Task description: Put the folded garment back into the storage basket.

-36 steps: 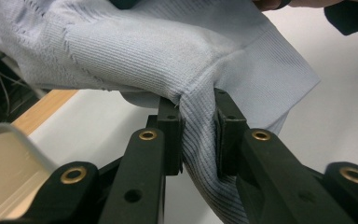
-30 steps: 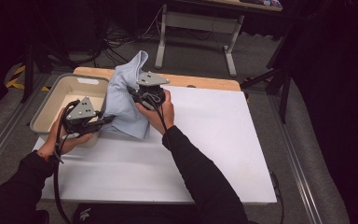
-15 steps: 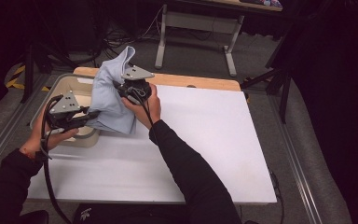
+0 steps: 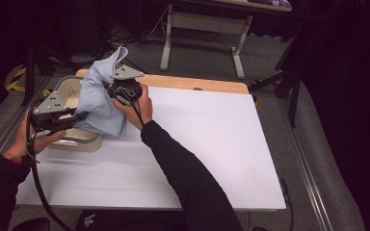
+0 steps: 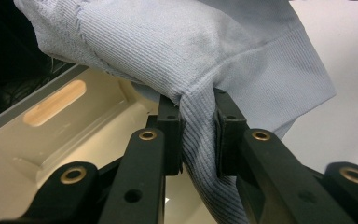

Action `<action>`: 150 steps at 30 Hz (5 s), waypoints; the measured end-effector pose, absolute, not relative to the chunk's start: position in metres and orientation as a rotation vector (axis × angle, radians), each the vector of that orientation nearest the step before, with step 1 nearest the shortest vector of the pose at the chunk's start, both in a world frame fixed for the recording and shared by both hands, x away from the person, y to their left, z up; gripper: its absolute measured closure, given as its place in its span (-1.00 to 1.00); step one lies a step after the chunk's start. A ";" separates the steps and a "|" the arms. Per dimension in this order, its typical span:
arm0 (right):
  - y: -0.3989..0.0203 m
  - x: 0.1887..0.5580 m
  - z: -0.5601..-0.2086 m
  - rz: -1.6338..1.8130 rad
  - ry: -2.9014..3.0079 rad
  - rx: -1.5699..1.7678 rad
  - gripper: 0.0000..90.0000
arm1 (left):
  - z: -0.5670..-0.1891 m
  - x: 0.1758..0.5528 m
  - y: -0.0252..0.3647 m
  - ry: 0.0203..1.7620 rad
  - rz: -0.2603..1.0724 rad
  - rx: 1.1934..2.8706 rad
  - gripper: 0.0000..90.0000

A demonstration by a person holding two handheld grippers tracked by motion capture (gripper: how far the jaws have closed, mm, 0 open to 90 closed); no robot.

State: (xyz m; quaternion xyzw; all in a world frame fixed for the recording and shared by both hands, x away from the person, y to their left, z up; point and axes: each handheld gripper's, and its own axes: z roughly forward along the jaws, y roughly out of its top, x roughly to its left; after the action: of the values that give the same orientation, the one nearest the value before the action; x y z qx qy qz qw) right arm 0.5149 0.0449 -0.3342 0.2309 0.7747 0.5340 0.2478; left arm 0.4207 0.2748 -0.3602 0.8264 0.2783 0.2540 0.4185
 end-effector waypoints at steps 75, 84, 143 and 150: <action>0.118 0.521 -0.404 1.367 2.275 0.706 0.36 | -0.407 0.419 0.327 0.960 0.760 2.024 -0.44; 0.096 0.515 -0.404 1.387 2.249 0.744 0.19 | -0.399 0.422 0.314 0.929 0.787 1.989 -0.55; -0.121 0.408 -0.364 1.297 1.988 0.565 -0.38 | -0.364 0.512 0.255 0.999 0.767 1.972 -0.69; -0.157 0.391 -0.371 1.277 1.955 0.587 -0.39 | -0.369 0.535 0.251 1.064 0.769 1.996 -0.69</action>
State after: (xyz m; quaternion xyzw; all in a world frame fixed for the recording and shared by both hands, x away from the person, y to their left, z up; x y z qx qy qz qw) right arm 0.3907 -0.1573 -0.3710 0.2275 0.7578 0.4952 0.3589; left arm 0.5351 0.2511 -0.3687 0.7771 0.4144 0.2992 0.3673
